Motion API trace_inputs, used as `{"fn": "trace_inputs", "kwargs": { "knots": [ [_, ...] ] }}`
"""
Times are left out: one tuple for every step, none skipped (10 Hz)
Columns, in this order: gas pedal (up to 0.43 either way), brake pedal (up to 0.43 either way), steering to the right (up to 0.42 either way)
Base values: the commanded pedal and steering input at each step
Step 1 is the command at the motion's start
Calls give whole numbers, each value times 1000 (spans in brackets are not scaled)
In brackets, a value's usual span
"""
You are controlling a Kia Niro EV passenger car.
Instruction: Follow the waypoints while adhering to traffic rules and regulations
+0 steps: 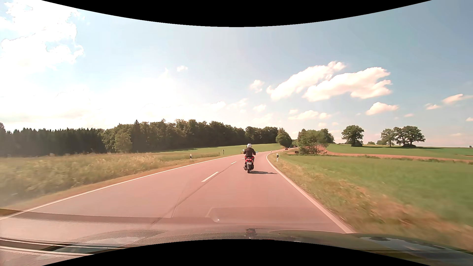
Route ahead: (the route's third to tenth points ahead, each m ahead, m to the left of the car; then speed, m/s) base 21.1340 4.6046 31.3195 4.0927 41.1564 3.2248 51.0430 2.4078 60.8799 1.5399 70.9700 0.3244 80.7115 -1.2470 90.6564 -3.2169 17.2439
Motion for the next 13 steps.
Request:
{"fn": "trace_inputs", "kwargs": {
  "knots": [
    [169, 6, 4],
    [169, 6, 4],
    [169, 6, 3],
    [169, 6, 3],
    [169, 6, 3],
    [169, 6, 5],
    [169, 6, 7],
    [169, 6, 10],
    [169, 6, 12],
    [169, 6, 14],
    [169, 6, 14],
    [177, 6, 14],
    [177, 6, 15]
  ]
}}
